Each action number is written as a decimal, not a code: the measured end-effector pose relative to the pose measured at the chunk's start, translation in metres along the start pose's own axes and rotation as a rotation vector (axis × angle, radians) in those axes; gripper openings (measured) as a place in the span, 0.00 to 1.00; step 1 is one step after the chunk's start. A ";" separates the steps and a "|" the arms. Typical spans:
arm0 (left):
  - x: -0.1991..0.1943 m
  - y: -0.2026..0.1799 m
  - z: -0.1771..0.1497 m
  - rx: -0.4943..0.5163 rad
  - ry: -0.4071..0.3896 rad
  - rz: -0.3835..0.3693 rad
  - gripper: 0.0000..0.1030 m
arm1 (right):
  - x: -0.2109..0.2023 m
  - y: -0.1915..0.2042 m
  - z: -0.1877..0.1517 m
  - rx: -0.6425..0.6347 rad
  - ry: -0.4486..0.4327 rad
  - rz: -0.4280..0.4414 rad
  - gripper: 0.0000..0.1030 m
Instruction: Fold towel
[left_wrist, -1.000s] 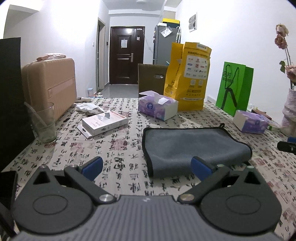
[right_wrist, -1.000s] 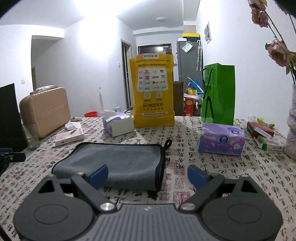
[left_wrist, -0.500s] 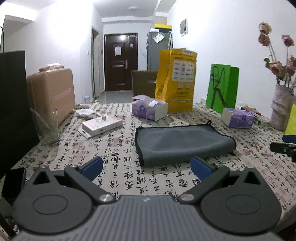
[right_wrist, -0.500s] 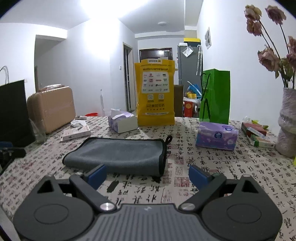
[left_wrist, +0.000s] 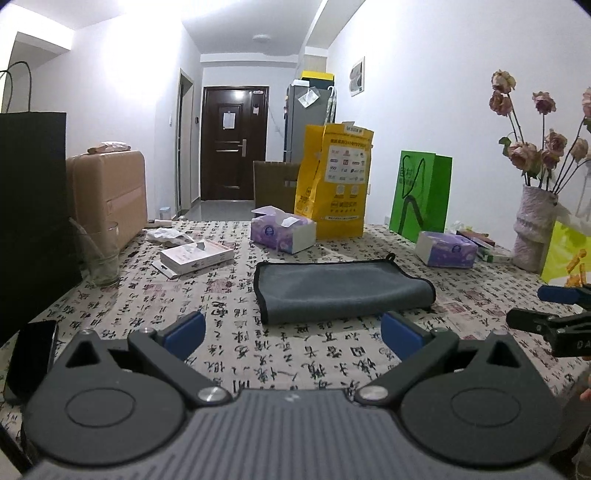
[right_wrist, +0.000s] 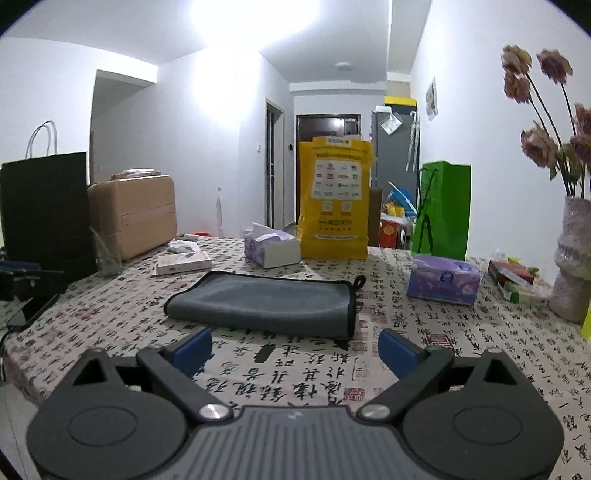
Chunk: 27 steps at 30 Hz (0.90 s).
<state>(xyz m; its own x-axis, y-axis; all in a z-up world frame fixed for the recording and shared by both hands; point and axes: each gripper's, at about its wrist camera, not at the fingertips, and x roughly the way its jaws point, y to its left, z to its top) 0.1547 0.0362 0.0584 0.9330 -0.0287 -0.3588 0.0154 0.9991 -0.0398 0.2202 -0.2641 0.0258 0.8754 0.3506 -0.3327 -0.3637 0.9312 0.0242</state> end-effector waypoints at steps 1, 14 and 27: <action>-0.005 0.000 -0.003 0.000 -0.004 0.002 1.00 | -0.002 0.003 -0.001 -0.003 -0.003 0.004 0.94; -0.050 -0.002 -0.027 0.002 -0.033 0.027 1.00 | -0.042 0.031 -0.020 0.005 -0.019 0.047 0.98; -0.097 -0.012 -0.061 0.043 -0.073 0.018 1.00 | -0.083 0.048 -0.040 0.001 -0.026 0.062 0.99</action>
<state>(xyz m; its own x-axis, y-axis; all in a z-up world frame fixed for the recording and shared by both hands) 0.0421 0.0250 0.0372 0.9568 -0.0096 -0.2905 0.0121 0.9999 0.0066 0.1175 -0.2526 0.0173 0.8592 0.4099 -0.3062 -0.4170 0.9078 0.0451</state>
